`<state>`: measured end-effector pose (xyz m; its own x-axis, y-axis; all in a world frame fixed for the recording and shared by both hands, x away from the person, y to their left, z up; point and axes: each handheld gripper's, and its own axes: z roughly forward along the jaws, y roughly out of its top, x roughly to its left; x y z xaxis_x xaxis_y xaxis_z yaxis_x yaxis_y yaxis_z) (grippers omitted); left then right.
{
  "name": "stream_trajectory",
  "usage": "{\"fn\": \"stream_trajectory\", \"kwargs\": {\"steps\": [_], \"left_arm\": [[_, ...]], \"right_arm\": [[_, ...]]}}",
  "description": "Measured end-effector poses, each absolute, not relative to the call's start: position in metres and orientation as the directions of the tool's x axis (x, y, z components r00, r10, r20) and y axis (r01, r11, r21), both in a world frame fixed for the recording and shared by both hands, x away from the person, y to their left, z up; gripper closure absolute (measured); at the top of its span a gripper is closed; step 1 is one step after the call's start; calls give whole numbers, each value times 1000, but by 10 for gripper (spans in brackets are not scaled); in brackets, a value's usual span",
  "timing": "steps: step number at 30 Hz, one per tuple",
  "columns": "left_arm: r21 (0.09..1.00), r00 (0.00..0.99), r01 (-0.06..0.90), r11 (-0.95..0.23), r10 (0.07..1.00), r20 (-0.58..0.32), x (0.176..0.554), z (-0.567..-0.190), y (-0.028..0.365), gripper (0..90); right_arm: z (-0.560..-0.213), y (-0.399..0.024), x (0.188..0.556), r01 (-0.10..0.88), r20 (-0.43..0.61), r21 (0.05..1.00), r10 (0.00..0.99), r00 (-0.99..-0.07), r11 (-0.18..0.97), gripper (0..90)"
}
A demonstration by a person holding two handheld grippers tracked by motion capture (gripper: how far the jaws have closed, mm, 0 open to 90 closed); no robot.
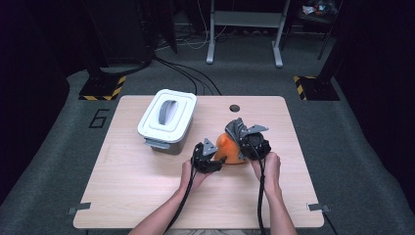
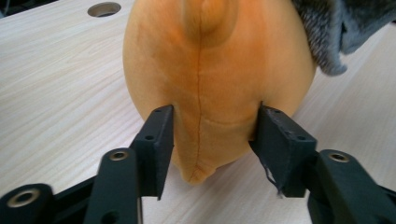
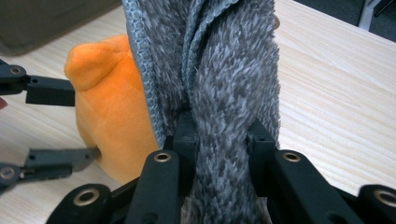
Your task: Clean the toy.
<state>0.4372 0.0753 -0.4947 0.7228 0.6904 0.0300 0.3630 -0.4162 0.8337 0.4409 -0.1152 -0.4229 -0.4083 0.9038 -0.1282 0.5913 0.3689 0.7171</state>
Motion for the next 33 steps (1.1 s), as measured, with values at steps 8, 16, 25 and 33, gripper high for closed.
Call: {"fn": "stream_trajectory", "kwargs": {"steps": [8,16,25,33], "left_arm": [[840,727,350,-416,685,36,441,-498,73,658],[843,745,382,-378,666,-38,437,-488,79,737],[838,756,388,-384,653,-51,433,-483,81,756],[836,757,379,-397,652,-34,434,-485,79,757]], "right_arm": [[-423,-117,442,585,-121,726,904,-410,362,717],[-406,-113,422,517,-138,772,892,-430,369,718],[-410,-93,420,512,-168,748,868,-468,421,720],[-418,-107,426,533,-146,750,884,-445,392,722]]}}
